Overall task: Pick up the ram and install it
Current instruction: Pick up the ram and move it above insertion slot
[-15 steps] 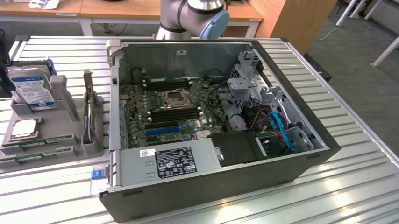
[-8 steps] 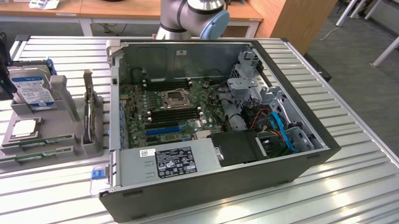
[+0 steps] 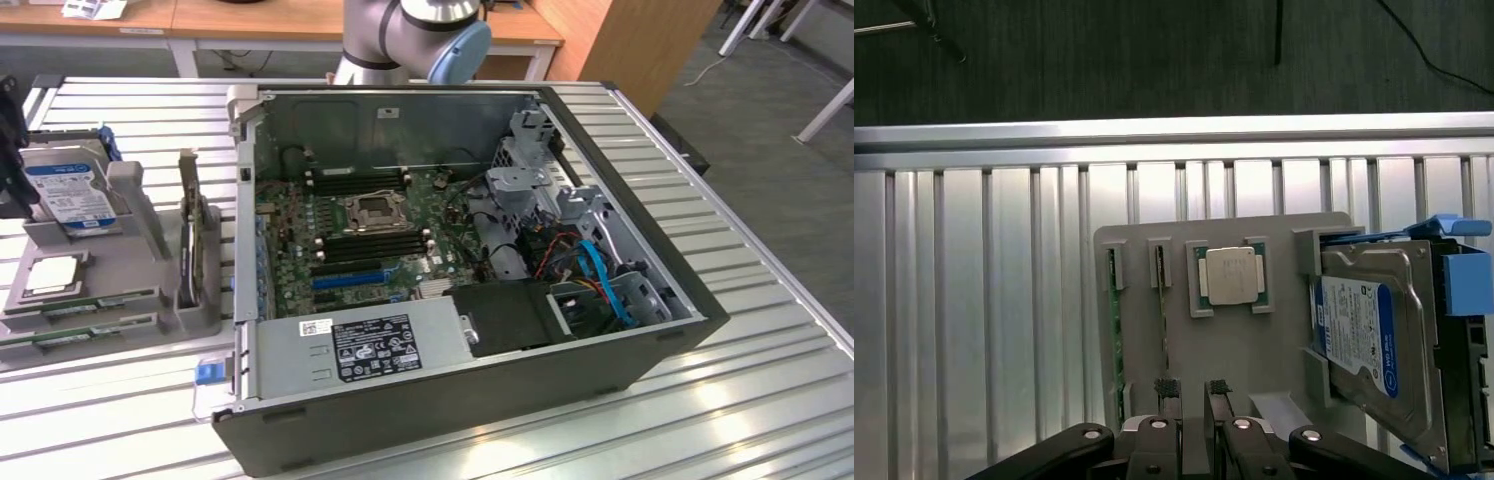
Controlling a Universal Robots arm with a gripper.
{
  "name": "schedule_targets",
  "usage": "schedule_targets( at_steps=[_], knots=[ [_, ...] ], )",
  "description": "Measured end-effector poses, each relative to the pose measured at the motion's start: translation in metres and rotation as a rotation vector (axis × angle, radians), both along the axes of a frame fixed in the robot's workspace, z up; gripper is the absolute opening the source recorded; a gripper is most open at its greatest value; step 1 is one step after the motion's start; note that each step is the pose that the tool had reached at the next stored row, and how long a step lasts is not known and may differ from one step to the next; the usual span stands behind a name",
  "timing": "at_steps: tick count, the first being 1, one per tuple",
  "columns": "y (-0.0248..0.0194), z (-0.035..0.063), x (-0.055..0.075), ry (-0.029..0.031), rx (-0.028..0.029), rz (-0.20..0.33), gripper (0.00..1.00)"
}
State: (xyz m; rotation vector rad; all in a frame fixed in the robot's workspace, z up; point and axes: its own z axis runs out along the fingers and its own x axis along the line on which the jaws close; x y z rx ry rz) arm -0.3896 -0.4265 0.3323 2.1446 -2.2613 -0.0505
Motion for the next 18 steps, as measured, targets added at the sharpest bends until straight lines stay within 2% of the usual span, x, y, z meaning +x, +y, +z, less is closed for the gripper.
schedule_targets(
  at_steps=[18],
  knots=[
    [0.0, -0.0122, 0.0, 0.0002, -0.0002, 0.0, 0.24]
  ],
)
